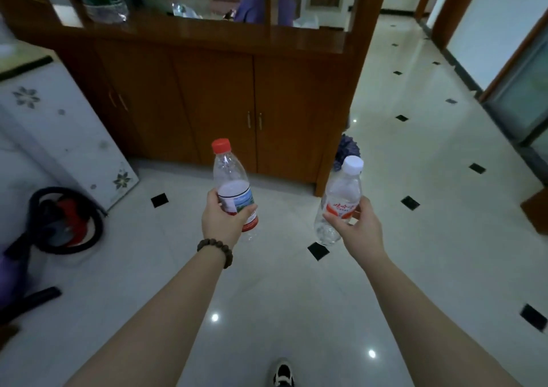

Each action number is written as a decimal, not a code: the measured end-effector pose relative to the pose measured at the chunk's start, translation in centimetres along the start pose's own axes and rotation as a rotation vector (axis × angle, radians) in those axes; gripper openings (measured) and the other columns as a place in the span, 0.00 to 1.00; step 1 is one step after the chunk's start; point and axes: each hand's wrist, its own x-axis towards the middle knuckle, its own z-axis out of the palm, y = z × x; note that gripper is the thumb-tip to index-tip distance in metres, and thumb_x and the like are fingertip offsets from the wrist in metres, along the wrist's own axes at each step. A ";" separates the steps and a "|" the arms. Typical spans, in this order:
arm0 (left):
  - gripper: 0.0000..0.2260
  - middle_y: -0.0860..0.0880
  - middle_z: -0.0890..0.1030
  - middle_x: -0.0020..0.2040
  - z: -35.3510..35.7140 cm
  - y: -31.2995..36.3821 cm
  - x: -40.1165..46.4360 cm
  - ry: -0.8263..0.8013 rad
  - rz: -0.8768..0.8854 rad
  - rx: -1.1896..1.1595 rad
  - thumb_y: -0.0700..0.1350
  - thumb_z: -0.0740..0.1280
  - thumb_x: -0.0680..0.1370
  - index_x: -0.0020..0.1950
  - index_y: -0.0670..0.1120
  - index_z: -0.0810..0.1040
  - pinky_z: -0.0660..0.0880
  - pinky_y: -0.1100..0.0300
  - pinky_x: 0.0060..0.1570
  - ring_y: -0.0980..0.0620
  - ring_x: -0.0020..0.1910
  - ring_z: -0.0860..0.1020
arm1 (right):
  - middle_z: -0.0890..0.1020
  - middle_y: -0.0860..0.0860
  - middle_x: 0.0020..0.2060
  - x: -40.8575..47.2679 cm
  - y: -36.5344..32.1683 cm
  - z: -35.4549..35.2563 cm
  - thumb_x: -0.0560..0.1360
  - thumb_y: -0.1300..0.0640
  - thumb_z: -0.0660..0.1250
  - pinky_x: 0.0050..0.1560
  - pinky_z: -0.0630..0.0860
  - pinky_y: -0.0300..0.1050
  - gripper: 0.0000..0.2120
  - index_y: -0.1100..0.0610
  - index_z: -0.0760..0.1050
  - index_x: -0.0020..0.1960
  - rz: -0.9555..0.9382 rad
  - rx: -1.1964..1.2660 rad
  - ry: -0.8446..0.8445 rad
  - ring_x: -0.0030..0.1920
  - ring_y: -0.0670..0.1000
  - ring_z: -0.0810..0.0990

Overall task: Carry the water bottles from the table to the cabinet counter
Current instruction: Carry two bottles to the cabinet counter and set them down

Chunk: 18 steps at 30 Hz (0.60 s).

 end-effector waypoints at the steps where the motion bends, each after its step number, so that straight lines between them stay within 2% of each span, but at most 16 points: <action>1: 0.27 0.48 0.76 0.62 0.3 0.5 1.4 0.019 -0.002 0.000 0.47 0.77 0.67 0.61 0.49 0.68 0.74 0.55 0.55 0.48 0.59 0.76 | 0.78 0.43 0.49 2.0 -0.5 0.5 0.68 0.51 0.76 0.51 0.73 0.41 0.23 0.48 0.69 0.58 -0.018 0.000 -0.027 0.49 0.45 0.77; 4: 0.25 0.49 0.76 0.61 0.5 1.9 5.0 0.087 -0.008 -0.004 0.47 0.77 0.67 0.58 0.51 0.68 0.73 0.58 0.53 0.49 0.58 0.75 | 0.78 0.44 0.52 7.4 -2.1 2.6 0.69 0.51 0.75 0.54 0.73 0.42 0.26 0.51 0.69 0.63 -0.055 0.004 -0.093 0.52 0.45 0.77; 7: 0.25 0.48 0.76 0.62 0.3 2.7 8.3 0.155 -0.024 0.001 0.46 0.77 0.67 0.58 0.50 0.68 0.74 0.55 0.55 0.47 0.59 0.75 | 0.77 0.46 0.55 12.1 -3.6 5.1 0.69 0.51 0.75 0.58 0.74 0.46 0.29 0.53 0.68 0.66 -0.065 0.002 -0.156 0.55 0.47 0.76; 13: 0.26 0.48 0.77 0.61 0.5 3.0 15.6 0.240 -0.051 -0.020 0.45 0.77 0.67 0.60 0.49 0.69 0.73 0.57 0.54 0.50 0.55 0.75 | 0.79 0.49 0.57 19.9 -6.2 11.0 0.69 0.50 0.74 0.55 0.75 0.42 0.29 0.54 0.67 0.66 -0.130 -0.017 -0.267 0.53 0.47 0.77; 18: 0.26 0.49 0.76 0.60 0.9 2.8 24.1 0.278 -0.069 -0.057 0.44 0.77 0.68 0.60 0.50 0.68 0.73 0.58 0.52 0.51 0.54 0.74 | 0.79 0.50 0.58 27.3 -8.8 17.3 0.68 0.50 0.76 0.59 0.77 0.49 0.30 0.53 0.68 0.66 -0.177 -0.023 -0.338 0.55 0.49 0.78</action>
